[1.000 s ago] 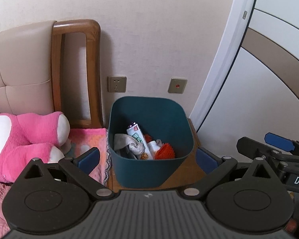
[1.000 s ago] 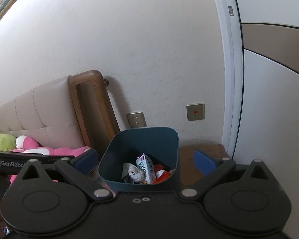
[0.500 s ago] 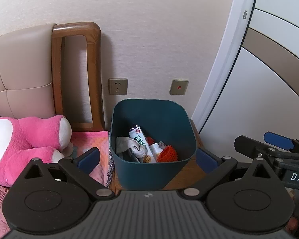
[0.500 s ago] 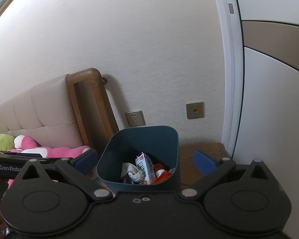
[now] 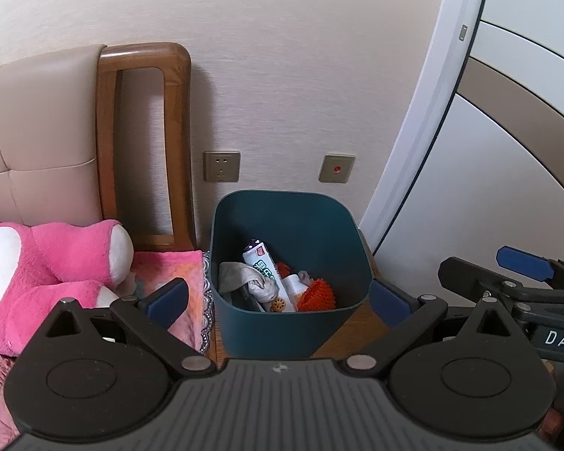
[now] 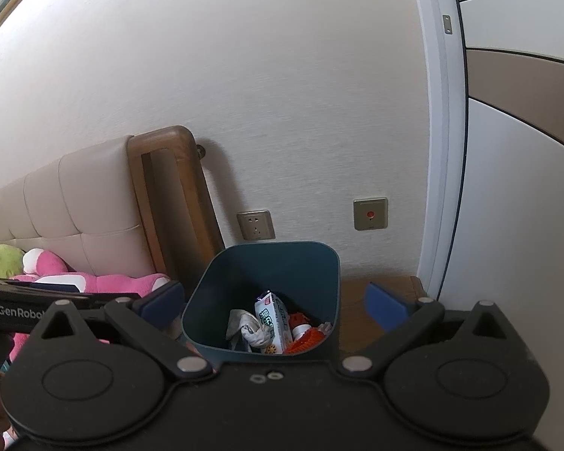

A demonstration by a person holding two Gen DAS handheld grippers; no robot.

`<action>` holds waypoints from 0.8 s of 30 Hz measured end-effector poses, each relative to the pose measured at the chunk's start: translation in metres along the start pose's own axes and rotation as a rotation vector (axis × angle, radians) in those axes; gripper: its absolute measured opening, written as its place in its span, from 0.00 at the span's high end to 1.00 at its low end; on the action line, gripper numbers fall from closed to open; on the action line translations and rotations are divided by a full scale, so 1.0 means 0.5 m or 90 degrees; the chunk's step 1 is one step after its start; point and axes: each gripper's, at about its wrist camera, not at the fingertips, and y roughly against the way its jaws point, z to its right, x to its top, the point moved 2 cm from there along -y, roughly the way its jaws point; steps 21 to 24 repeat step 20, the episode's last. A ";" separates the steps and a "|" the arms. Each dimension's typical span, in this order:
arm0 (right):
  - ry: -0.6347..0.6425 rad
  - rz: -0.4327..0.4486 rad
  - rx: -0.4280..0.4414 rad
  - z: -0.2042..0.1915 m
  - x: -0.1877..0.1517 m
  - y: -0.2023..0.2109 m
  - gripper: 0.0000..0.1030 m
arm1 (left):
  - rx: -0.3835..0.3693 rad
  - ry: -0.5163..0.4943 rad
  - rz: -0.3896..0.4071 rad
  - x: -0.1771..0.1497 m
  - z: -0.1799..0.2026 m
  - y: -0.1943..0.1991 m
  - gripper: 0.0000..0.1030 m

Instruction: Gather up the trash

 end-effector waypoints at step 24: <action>0.002 -0.005 -0.014 -0.007 0.003 0.001 0.00 | -0.011 0.002 -0.005 -0.001 -0.004 -0.001 0.00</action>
